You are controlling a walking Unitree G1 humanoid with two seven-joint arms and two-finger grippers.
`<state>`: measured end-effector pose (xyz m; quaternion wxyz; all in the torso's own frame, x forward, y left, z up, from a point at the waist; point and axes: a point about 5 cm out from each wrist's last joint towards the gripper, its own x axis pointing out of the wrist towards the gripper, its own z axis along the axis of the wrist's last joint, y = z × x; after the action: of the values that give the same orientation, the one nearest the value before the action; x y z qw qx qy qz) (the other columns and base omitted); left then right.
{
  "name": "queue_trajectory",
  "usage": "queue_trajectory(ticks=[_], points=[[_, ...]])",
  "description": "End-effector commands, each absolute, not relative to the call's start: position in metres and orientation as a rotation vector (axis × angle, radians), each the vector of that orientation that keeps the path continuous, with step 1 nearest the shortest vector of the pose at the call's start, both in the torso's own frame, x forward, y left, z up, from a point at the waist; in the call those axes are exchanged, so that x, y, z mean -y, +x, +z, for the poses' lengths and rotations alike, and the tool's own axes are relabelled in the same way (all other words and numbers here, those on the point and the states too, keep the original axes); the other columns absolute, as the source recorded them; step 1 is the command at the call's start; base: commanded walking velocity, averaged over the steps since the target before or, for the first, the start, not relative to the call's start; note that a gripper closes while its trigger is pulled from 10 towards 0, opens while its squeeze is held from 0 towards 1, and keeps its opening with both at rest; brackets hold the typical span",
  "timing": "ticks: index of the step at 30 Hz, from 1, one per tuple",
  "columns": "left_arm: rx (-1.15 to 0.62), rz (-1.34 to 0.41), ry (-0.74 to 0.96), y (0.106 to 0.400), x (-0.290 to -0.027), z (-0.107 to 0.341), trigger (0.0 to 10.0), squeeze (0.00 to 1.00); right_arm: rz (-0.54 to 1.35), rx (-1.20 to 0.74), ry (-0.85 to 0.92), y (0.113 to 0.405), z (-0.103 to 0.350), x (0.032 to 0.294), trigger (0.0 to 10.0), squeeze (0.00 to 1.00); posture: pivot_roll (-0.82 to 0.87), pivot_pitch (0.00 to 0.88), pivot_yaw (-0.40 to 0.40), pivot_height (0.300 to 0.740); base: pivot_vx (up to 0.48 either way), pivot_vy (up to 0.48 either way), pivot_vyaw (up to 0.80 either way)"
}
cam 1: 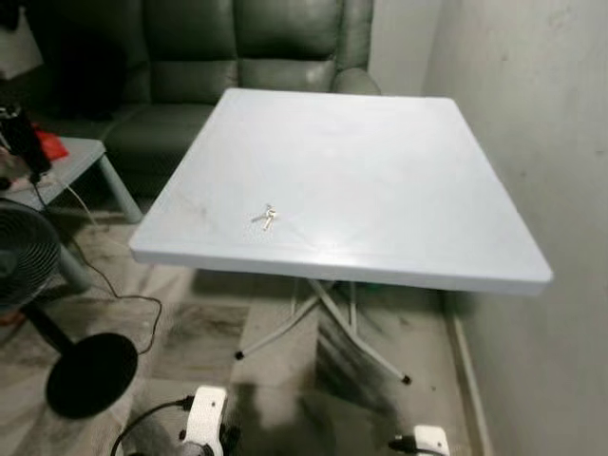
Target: Hang keys on a hook
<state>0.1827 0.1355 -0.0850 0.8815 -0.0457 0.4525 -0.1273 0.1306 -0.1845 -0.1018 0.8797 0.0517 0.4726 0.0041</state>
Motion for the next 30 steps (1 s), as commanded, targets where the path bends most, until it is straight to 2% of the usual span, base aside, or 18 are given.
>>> queue_trajectory(ticks=[1, 26, 30], points=[[-0.958, -0.246, -0.078, 0.1797, -0.1477, -0.0864, 10.0, 0.0, 0.011, -0.989, 0.126, 0.1307, -0.1026, 0.1784, 10.0, 0.0, -0.12, 0.0, 0.01, 0.74, 0.0, 0.472, 0.0], [-0.966, -0.253, -0.075, 0.177, -0.1476, -0.0876, 10.0, 0.0, 0.01, -0.992, 0.134, 0.1278, -0.1034, 0.1787, 10.0, 0.0, -0.12, 0.0, 0.01, 0.74, 0.0, 0.473, 0.0], [-0.947, -0.262, -0.058, 0.1786, -0.147, -0.0866, 10.0, 0.0, 0.024, -1.005, 0.112, 0.1271, -0.1039, 0.1789, 10.0, 0.0, -0.12, 0.0, 0.011, 0.74, 0.0, 0.0, 0.0]])
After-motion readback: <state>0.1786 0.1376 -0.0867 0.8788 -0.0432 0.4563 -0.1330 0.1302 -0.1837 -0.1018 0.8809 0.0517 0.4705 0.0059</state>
